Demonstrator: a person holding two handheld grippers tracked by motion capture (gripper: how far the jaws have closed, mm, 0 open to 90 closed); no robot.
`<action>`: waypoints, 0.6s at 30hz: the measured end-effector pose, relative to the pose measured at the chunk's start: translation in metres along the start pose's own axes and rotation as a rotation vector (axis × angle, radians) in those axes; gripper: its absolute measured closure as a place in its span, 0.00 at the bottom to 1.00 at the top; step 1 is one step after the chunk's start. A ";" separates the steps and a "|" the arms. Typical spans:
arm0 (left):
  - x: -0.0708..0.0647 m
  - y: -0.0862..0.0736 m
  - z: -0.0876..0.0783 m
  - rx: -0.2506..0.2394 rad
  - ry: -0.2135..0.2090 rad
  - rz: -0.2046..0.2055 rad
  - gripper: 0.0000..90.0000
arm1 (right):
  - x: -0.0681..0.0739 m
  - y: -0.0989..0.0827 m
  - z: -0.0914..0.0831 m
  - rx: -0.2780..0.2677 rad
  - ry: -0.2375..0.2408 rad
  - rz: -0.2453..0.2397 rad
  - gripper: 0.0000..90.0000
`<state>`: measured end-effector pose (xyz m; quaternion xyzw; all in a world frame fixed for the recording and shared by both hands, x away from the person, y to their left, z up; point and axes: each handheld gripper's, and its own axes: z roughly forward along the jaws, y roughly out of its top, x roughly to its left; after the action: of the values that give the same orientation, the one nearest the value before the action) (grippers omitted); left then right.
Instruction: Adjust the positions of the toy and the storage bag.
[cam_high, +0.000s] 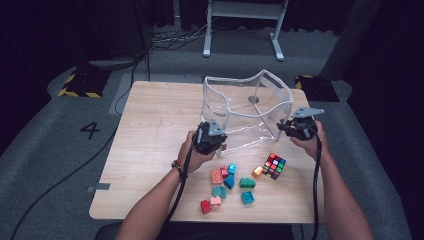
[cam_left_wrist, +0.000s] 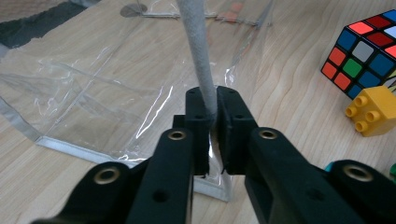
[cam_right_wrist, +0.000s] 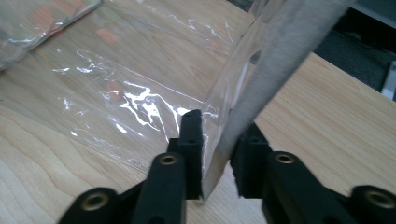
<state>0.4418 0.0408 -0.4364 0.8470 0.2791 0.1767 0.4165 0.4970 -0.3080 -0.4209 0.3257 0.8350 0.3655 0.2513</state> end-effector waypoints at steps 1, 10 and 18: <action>0.002 -0.001 -0.001 -0.002 -0.002 -0.004 0.96 | 0.000 0.000 0.000 -0.005 0.006 -0.001 0.89; 0.026 -0.018 -0.021 -0.007 0.004 -0.036 0.96 | 0.023 0.001 0.001 -0.053 0.072 -0.025 0.97; 0.039 -0.034 -0.042 -0.005 0.008 -0.043 0.96 | 0.051 0.006 -0.002 -0.072 0.137 -0.077 0.97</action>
<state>0.4391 0.1078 -0.4363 0.8392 0.2984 0.1719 0.4209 0.4642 -0.2691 -0.4240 0.2581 0.8486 0.4067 0.2189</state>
